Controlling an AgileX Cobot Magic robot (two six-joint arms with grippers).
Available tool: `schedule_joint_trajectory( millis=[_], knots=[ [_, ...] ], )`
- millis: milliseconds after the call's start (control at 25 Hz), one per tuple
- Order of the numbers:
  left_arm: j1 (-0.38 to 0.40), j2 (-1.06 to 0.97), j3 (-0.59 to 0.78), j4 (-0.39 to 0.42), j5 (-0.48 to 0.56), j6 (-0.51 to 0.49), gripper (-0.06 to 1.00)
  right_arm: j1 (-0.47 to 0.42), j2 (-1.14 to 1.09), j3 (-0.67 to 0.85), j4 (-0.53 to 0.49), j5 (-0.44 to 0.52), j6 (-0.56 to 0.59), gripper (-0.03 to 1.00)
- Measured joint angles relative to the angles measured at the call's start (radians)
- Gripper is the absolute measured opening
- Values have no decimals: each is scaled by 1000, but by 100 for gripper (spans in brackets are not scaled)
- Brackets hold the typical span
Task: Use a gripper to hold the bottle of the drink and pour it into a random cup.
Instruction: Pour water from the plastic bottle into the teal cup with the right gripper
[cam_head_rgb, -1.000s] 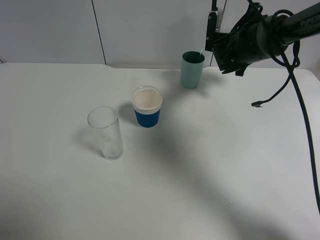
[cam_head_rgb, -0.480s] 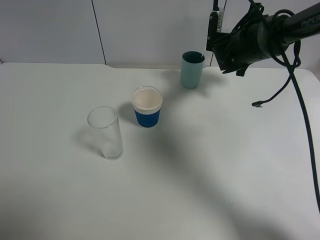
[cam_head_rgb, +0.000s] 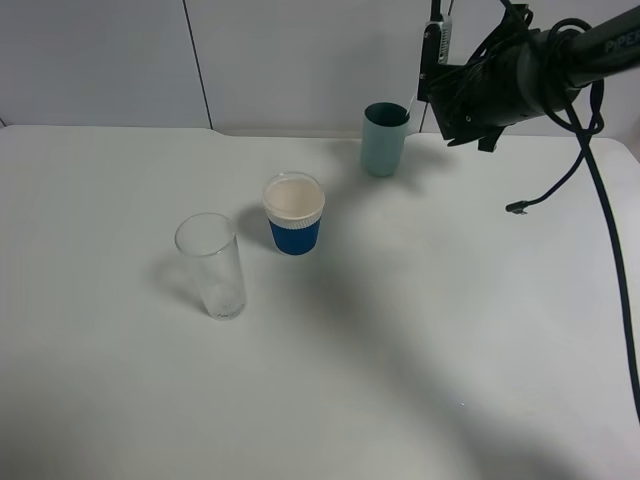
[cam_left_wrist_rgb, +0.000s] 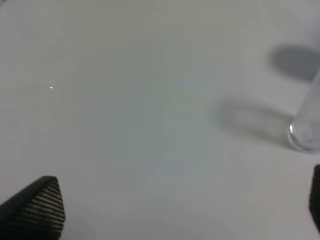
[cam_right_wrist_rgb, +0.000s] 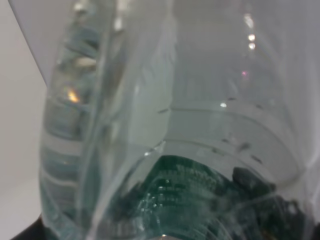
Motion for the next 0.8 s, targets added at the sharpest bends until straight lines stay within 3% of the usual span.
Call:
schedule_joint_trajectory(
  millis=[800],
  knots=[
    [0, 0, 0, 0, 0, 0, 99, 0, 0, 0, 2, -6, 25, 53]
  ],
)
